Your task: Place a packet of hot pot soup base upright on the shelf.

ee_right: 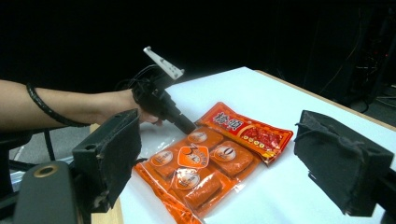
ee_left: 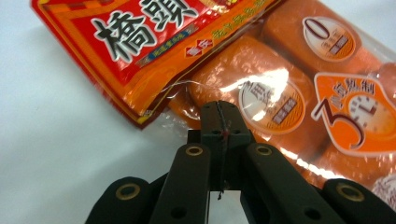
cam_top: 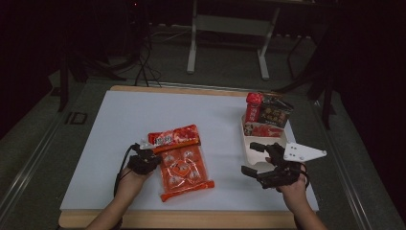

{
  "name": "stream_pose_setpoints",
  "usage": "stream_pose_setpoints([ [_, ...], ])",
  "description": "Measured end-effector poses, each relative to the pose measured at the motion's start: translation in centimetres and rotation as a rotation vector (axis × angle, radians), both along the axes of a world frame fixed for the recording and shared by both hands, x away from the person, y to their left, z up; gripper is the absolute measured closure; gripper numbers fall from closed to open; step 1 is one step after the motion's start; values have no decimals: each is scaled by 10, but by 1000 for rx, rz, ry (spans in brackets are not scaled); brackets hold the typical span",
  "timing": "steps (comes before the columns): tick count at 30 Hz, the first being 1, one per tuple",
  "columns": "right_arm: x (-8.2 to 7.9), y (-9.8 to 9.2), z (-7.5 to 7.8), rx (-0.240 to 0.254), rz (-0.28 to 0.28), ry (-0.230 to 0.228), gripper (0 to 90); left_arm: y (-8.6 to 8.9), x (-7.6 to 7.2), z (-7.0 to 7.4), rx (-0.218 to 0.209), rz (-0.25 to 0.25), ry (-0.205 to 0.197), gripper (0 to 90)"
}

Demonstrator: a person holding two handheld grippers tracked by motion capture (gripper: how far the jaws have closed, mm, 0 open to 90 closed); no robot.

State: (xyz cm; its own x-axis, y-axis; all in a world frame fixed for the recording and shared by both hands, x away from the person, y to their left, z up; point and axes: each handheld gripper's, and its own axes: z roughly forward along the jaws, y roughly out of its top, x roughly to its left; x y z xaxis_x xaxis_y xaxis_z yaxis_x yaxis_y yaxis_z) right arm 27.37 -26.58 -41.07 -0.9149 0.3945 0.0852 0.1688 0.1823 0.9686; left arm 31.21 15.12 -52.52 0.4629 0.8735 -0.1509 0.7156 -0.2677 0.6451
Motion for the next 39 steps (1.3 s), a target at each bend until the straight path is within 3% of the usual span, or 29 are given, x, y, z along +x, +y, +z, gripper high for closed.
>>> stream_pose_setpoints([
  [4, 0, 1, 0, -2, 3, -2, 146, -6, 5, 4, 13, -26, -7, 900],
  [17, 1, 3, -1, -9, 10, -4, 146, -24, 9, 4, -3, -71, -13, 900],
  [26, 0, 1, -1, -6, 7, -5, 146, -48, 13, 4, 7, -135, -28, 900],
  [35, 1, 1, -1, -9, 8, 0, 146, -52, 13, 4, 0, -153, -36, 900],
  [37, 1, 1, -1, -11, 6, -3, 146, -53, 11, 4, 23, -170, -55, 900],
  [39, 1, 0, -1, -9, 4, -5, 146, -51, 11, 5, 17, -172, -58, 900],
])
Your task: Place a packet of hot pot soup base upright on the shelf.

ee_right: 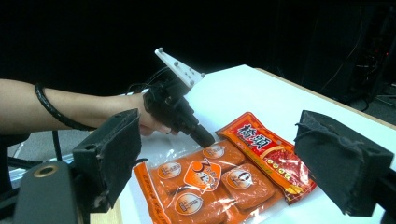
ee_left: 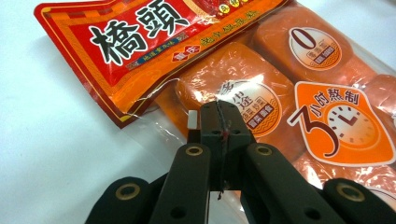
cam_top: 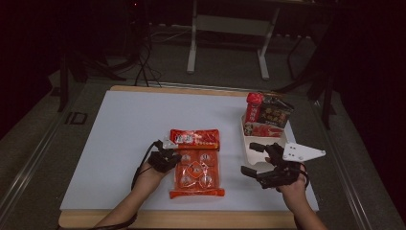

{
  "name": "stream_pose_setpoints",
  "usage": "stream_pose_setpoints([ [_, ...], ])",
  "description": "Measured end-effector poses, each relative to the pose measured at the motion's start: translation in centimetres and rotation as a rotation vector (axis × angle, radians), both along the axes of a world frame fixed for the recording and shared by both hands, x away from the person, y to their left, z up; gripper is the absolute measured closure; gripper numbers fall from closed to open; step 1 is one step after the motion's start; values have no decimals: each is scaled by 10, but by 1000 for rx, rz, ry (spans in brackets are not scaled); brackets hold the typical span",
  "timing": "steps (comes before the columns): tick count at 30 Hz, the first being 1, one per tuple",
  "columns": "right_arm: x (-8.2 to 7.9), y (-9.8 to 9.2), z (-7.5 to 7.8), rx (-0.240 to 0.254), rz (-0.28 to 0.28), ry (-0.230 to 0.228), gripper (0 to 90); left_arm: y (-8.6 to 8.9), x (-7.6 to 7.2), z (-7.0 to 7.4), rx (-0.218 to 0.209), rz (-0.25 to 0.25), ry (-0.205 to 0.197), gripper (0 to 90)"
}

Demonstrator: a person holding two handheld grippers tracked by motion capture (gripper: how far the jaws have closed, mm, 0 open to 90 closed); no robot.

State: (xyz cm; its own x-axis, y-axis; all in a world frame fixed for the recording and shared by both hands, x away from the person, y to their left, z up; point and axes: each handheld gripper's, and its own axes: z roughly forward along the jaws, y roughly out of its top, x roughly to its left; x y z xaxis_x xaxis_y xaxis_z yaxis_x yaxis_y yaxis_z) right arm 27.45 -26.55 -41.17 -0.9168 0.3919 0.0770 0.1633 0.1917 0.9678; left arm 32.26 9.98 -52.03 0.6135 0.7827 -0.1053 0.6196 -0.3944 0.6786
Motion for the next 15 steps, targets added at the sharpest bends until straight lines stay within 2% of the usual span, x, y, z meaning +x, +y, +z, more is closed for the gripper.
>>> stream_pose_setpoints([
  [1, 0, -1, 0, 0, -4, 0, 146, 0, 0, 0, 0, 0, 0, 900],
  [2, 0, -1, 1, 3, -4, 0, 146, 2, -2, 3, 2, -1, -19, 900],
  [5, -1, -3, 1, 5, -11, -14, 155, 6, -4, 9, -39, -2, -47, 900],
  [6, -1, -3, 1, 6, -9, -17, 155, 6, -4, 9, -39, -2, -47, 900],
  [7, -1, -3, 2, 7, -9, -20, 155, 10, -6, 14, -71, -17, -74, 900],
  [10, -2, -4, 2, 12, -12, -32, 155, 17, -5, 21, -122, -16, -92, 900],
  [11, -2, -3, 2, 11, -14, -35, 155, 19, -5, 23, -131, -11, -97, 871],
  [12, -2, -3, 2, 10, -14, -39, 155, 21, -5, 25, -145, -12, -97, 799],
  [13, -2, -3, 2, 10, -14, -39, 155, 21, -5, 25, -145, -12, -97, 773],
  [14, -2, -2, 1, 5, -15, -51, 155, 24, -5, 28, -147, -14, -116, 764],
  [15, -3, -2, 1, 1, -27, -73, 160, 25, -5, 29, -152, -19, -117, 742],
])
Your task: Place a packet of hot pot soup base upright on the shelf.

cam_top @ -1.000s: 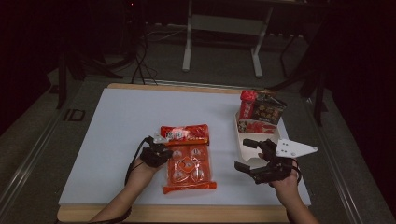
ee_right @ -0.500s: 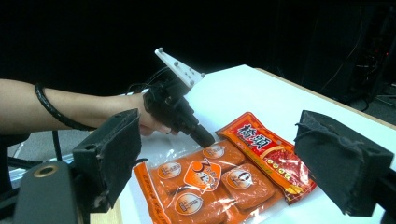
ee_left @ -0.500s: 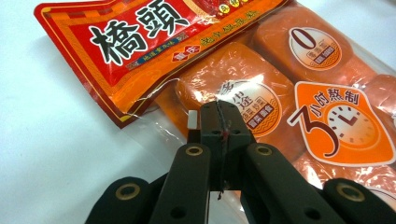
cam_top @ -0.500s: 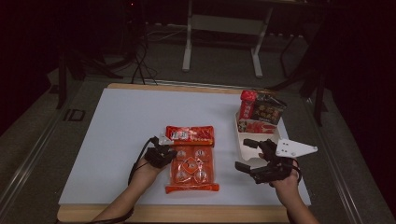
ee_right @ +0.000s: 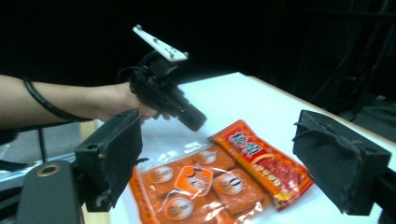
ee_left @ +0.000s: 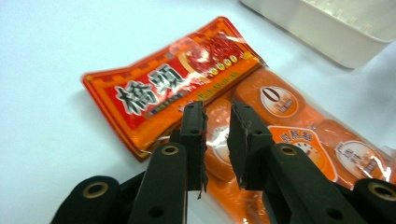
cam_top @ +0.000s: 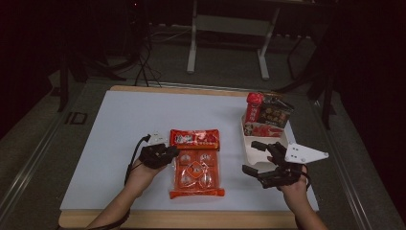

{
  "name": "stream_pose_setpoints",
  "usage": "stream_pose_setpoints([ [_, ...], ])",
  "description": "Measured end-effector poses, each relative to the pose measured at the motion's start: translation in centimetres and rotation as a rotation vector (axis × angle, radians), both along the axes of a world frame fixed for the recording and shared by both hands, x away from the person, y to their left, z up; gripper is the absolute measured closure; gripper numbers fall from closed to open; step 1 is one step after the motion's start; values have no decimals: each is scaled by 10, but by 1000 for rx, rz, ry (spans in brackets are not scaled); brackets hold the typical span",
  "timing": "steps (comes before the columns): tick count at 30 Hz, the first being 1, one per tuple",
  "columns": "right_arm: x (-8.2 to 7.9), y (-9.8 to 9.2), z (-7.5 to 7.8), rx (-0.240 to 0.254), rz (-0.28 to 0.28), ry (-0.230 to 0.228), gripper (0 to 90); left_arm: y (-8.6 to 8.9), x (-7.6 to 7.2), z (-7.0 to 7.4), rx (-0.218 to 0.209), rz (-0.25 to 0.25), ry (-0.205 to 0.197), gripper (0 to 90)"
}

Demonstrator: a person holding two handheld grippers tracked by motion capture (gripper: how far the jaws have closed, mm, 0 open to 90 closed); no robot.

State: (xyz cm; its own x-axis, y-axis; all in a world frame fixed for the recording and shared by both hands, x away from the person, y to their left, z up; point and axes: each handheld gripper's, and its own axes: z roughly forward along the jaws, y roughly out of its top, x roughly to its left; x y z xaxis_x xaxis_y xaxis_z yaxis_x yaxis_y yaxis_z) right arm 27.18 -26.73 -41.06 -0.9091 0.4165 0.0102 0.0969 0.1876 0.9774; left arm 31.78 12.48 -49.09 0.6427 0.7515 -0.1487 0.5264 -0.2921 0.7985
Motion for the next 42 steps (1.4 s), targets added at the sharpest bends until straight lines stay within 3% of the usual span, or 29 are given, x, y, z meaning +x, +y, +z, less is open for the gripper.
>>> stream_pose_setpoints([
  [1, 0, 0, 0, -4, -9, -15, 189, 1, 0, 1, -8, 0, -1, 689],
  [5, -1, 2, 1, -3, -7, -3, 173, 2, 1, 3, -9, 12, -7, 621],
  [9, -1, 4, 0, -2, 1, 34, 137, 9, 8, 8, -34, 18, -11, 468],
  [14, -2, 5, 0, -6, -19, 26, 117, 11, 18, 8, 5, 42, -22, 307],
  [17, -2, 6, 0, -20, -34, 24, 110, 13, 23, 8, 15, 53, -34, 306],
  [21, 0, 7, -2, -15, -39, 50, 110, 19, 40, 6, -11, 70, -30, 307],
  [23, 0, 7, -2, -10, -39, 48, 110, 19, 40, 6, -11, 70, -30, 307],
  [24, 0, 7, -2, -10, -39, 48, 110, 22, 49, 4, -7, 90, -22, 307],
  [29, -3, 8, -1, -16, -29, 23, 102, 28, 65, -4, -12, 118, -3, 311],
  [31, -3, 9, -1, -22, -22, 29, 102, 28, 68, -7, -22, 109, 3, 319],
  [32, -4, 10, -2, -36, -23, 24, 102, 27, 71, -10, -2, 108, 3, 319],
  [34, -5, 13, -3, -57, -15, 19, 105, 27, 76, -17, -6, 109, 18, 323],
  [42, -6, 13, -3, -61, -9, 20, 124, 23, 89, -30, 0, 107, 68, 323],
])
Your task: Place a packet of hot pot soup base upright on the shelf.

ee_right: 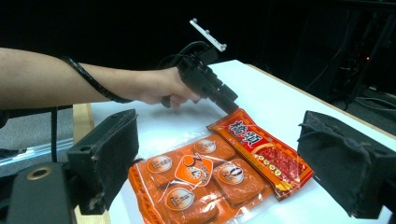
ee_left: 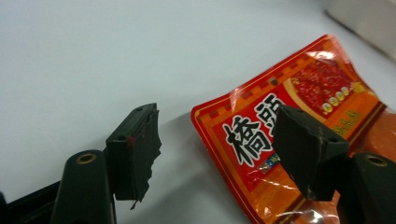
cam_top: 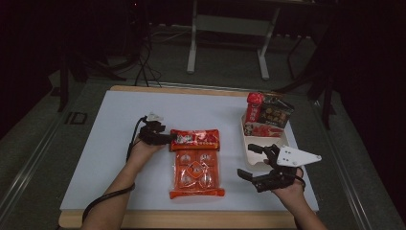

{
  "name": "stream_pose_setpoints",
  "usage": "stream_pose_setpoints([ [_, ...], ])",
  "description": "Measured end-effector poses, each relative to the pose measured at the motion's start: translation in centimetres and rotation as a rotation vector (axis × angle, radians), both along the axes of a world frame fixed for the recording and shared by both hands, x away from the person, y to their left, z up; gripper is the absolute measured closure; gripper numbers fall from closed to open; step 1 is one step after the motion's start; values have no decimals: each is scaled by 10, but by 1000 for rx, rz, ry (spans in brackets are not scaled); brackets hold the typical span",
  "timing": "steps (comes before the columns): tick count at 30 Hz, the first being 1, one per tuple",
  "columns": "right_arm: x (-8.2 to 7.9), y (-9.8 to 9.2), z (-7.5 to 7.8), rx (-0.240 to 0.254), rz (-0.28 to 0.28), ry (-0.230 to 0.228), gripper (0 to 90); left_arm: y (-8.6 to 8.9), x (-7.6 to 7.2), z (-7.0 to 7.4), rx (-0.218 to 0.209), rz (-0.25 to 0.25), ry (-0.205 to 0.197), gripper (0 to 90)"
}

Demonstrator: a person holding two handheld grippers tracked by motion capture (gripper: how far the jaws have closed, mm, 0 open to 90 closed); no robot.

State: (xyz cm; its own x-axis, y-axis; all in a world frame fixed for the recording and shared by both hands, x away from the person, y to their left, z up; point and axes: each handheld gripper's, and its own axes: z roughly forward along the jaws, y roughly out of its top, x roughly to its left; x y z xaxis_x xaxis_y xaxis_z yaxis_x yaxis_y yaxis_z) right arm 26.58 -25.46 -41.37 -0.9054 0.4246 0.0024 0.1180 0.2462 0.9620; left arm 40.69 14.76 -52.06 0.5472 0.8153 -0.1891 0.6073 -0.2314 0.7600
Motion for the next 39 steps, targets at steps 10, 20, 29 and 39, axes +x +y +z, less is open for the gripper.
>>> stream_pose_setpoints([
  [10, 0, -3, -1, -2, -2, 5, 133, -9, 12, -15, 9, -21, 98, 409],
  [20, 1, -3, -2, -9, 1, 13, 139, -16, 12, -18, -19, -79, 129, 679],
  [29, 1, -2, -2, -12, 4, 15, 141, -36, 9, -10, 105, -10, 134, 882],
  [39, 1, -3, -1, -3, -13, 23, 143, -40, -3, 5, 145, -37, 22, 900],
])
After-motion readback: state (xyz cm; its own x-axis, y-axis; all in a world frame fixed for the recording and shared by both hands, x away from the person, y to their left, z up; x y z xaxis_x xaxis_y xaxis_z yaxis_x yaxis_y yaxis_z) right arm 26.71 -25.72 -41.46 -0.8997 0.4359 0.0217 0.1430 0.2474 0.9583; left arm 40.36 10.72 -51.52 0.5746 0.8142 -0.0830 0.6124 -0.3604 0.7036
